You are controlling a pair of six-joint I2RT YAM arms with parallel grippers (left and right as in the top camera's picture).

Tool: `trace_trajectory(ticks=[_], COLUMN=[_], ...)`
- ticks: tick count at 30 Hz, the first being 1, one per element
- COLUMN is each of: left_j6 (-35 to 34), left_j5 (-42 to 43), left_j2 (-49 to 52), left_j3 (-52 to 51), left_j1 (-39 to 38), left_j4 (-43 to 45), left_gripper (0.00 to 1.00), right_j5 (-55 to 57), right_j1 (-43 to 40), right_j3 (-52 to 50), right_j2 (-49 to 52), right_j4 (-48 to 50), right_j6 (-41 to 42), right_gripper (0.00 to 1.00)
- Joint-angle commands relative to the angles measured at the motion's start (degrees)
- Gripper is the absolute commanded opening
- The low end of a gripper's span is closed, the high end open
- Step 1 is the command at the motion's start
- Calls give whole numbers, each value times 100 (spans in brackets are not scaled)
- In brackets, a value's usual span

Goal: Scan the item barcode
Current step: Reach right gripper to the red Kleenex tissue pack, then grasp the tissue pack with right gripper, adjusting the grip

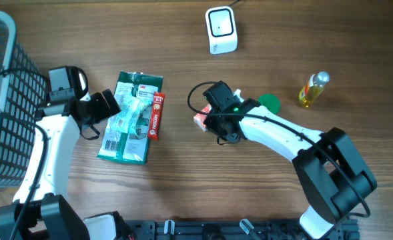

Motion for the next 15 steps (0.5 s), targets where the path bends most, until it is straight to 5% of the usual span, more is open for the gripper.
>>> trace_trajectory(ticks=[1,5,15], left_j6=[116,116,116], left_j5=[46,46,46], left_j2=[17,17,17], left_j3=[-24,-24,-24], left_j1=[-20,-20,-20], left_j4=[0,0,0], left_gripper=[100,100,100], right_j5=[358,304,249], right_j1=[-111,-365,-256], right_j3=[9,339,245], right_j2=[-225,-501,-269], right_j4=[31,28,-310], right_j6=[-1185,-1600,-269], right_gripper=[24,25,11])
